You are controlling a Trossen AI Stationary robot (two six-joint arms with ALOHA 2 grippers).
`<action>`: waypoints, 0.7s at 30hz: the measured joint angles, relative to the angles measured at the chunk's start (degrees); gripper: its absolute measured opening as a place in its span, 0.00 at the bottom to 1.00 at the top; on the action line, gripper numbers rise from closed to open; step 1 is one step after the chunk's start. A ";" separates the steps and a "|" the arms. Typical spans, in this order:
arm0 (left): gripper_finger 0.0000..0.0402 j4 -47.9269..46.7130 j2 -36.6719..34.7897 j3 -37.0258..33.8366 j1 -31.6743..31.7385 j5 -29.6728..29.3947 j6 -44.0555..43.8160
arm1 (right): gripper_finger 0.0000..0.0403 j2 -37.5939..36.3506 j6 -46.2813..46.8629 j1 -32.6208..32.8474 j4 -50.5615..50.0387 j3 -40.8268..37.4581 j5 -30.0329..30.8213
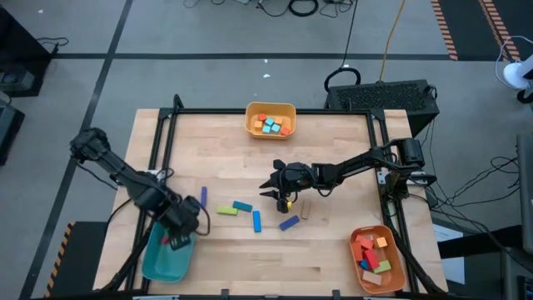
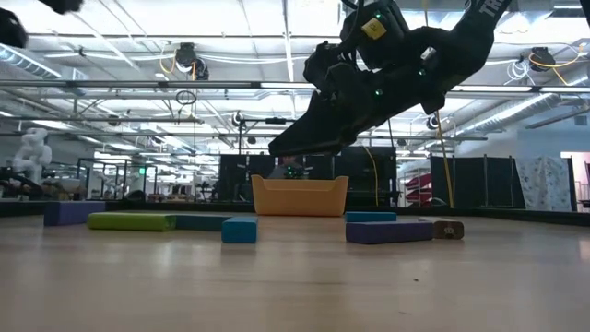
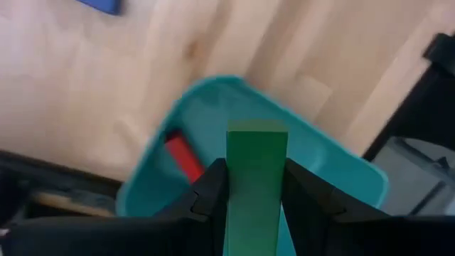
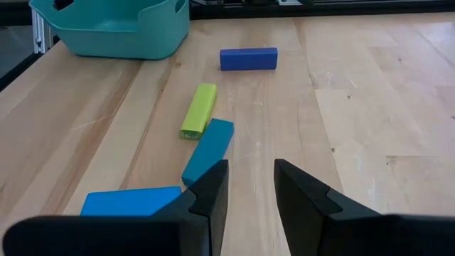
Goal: Sort blocks by size
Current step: Put the small dark green rectangle block into the green bin
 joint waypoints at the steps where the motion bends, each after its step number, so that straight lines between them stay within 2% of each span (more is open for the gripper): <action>1: 0.27 0.96 0.46 0.00 -1.16 -0.24 -1.19 | 0.24 0.00 0.02 0.00 -0.01 -0.02 0.00; 5: 0.27 4.32 3.50 0.00 -5.42 -3.33 -5.10 | 0.24 0.00 0.11 -0.02 0.00 -0.01 0.00; 9: 0.27 6.33 7.13 0.00 -7.95 -3.59 -6.02 | 0.24 0.00 0.20 0.00 0.03 0.00 0.00; 21: 0.27 6.95 13.40 -1.19 -10.20 -3.36 -7.98 | 0.24 0.00 0.22 -0.02 0.11 0.00 0.00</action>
